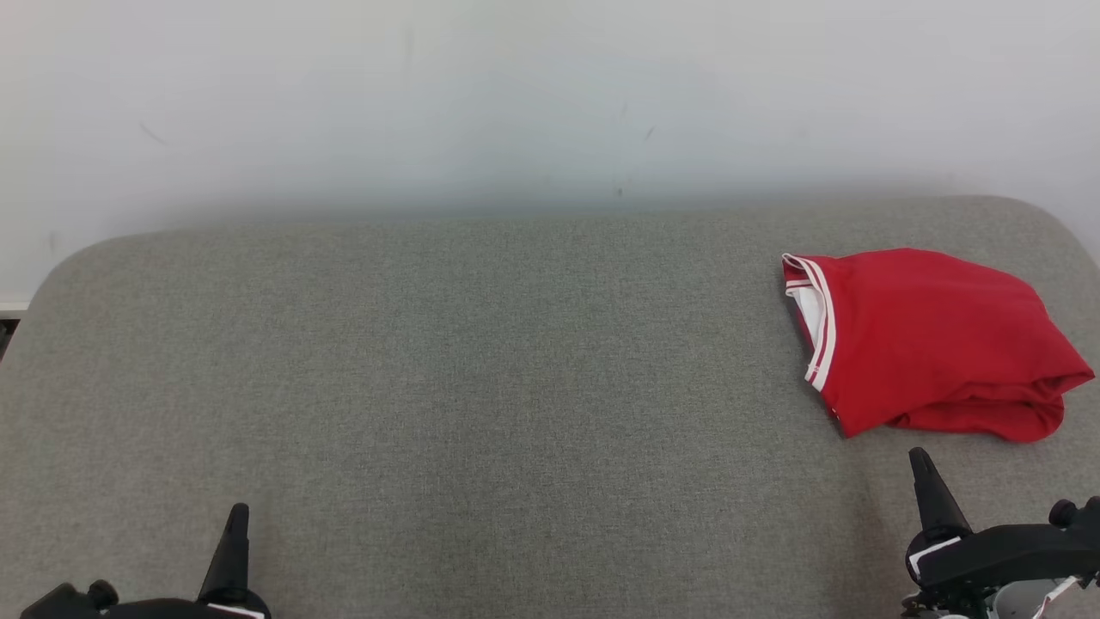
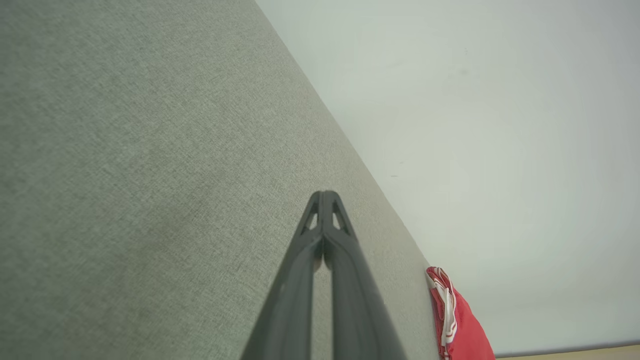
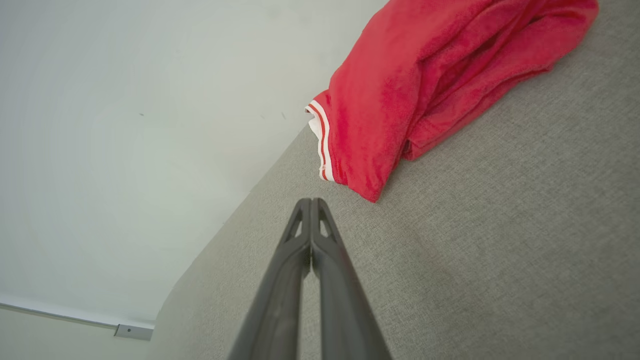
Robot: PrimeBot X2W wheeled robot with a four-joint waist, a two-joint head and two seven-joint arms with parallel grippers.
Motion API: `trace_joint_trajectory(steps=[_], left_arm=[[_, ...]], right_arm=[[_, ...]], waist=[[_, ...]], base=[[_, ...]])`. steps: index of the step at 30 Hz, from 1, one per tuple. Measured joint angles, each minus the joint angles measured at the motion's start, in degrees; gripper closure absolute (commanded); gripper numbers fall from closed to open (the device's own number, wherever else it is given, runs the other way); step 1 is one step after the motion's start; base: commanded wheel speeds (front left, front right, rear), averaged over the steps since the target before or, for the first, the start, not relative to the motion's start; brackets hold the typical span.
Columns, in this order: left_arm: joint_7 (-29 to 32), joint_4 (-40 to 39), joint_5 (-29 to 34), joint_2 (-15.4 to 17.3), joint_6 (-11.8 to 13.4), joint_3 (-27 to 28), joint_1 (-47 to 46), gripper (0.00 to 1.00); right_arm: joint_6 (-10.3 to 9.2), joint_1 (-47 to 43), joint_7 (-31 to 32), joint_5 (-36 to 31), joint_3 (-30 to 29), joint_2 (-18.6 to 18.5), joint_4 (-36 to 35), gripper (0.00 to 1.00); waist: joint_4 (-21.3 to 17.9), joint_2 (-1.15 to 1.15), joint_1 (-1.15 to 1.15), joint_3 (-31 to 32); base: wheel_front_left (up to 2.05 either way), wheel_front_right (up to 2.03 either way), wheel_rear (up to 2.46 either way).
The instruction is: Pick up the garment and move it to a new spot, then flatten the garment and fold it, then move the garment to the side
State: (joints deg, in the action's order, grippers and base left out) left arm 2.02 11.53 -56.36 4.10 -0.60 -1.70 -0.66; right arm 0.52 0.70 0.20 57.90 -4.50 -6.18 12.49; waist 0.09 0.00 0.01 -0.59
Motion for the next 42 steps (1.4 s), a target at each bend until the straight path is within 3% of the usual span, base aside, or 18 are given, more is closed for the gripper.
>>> trace_joint_trajectory(steps=[30, 42], left_arm=[[3.5, 4.2, -27.0, -1.4, -5.0, 5.2, -2.7, 1.0], [4.3, 5.5, -35.0, -1.8, -6.5, 6.8, -3.7, 1.0]], right_arm=[[4.68, 3.0, 4.9, 25.7, -2.5, 2.7, 3.8, 1.0], [6.12, 3.6, 6.4, 33.8, -3.1, 3.5, 4.5, 1.0]], waist=[[-0.1, 0.0, 0.0, 0.4], [-0.1, 0.0, 0.0, 0.5]], base=[[0.0, 0.0, 0.0], [0.0, 0.0, 0.0]])
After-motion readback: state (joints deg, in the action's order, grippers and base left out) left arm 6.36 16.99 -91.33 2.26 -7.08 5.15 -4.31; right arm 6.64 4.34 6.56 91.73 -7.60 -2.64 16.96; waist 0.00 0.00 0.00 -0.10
